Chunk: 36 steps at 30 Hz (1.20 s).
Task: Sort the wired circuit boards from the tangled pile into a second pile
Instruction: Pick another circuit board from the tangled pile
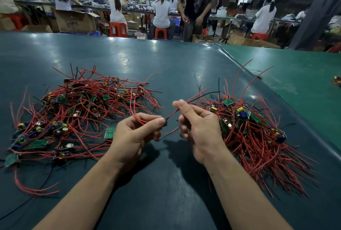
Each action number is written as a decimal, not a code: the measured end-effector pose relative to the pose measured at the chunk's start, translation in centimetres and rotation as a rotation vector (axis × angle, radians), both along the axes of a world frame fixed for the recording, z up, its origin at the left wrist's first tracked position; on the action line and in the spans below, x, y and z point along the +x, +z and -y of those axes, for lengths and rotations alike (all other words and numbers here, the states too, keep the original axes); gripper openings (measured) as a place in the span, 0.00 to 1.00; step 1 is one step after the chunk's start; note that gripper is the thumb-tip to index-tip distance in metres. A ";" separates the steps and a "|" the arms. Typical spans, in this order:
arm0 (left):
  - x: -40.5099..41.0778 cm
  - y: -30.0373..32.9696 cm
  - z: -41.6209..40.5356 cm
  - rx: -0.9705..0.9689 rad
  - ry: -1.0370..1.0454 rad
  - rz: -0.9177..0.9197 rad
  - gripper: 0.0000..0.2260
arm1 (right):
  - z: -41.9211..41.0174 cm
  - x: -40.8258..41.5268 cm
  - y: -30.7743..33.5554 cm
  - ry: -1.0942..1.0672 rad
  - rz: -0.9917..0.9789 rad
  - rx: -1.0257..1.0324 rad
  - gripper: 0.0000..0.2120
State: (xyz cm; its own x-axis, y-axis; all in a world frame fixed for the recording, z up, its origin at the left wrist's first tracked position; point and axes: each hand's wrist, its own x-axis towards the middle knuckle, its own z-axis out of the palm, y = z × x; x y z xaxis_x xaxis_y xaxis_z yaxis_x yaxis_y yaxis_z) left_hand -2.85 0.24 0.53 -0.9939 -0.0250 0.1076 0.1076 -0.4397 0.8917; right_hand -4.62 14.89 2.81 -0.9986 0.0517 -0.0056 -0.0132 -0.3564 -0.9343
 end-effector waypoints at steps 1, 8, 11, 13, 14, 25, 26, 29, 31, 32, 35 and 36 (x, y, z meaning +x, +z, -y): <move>0.1 0.0 0.0 -0.031 -0.008 -0.006 0.07 | -0.2 0.0 0.0 0.005 0.008 0.017 0.07; 0.1 0.1 0.1 0.002 0.010 -0.014 0.03 | -1.5 -0.8 0.5 -0.174 -0.035 -0.103 0.10; 0.0 0.3 0.1 0.021 0.054 0.001 0.08 | -2.2 -1.3 0.4 -0.292 -0.079 -0.142 0.13; 0.0 0.5 0.1 0.026 0.082 0.003 0.10 | -2.0 -1.3 0.1 -0.371 -0.154 0.040 0.15; 0.0 0.5 0.2 0.030 0.097 0.004 0.10 | -1.9 -1.2 -0.2 -0.427 -0.221 0.245 0.16; -0.4 0.1 0.4 0.094 0.171 0.006 0.04 | -1.8 -0.8 -1.1 -0.367 -0.447 0.796 0.09; -0.5 0.2 0.5 0.127 0.158 0.018 0.06 | -1.6 -0.7 -0.8 -0.272 -0.372 0.613 0.08; -0.6 0.5 0.8 0.203 0.158 0.068 0.11 | -2.0 -0.3 0.9 0.052 -0.075 0.001 0.27; -0.6 0.6 1.0 0.286 0.138 0.106 0.12 | -2.6 -0.4 1.4 0.185 0.007 -0.165 0.37; -0.6 0.7 1.1 0.304 0.117 0.122 0.13 | -2.7 -0.5 1.3 0.211 0.006 -0.173 0.37; -0.4 1.0 1.0 0.267 -0.002 0.157 0.16 | -2.1 -0.4 0.7 0.133 0.009 0.075 0.22; -0.2 1.0 0.9 0.241 -0.062 0.177 0.18 | -1.8 -0.3 0.5 0.130 0.018 0.158 0.17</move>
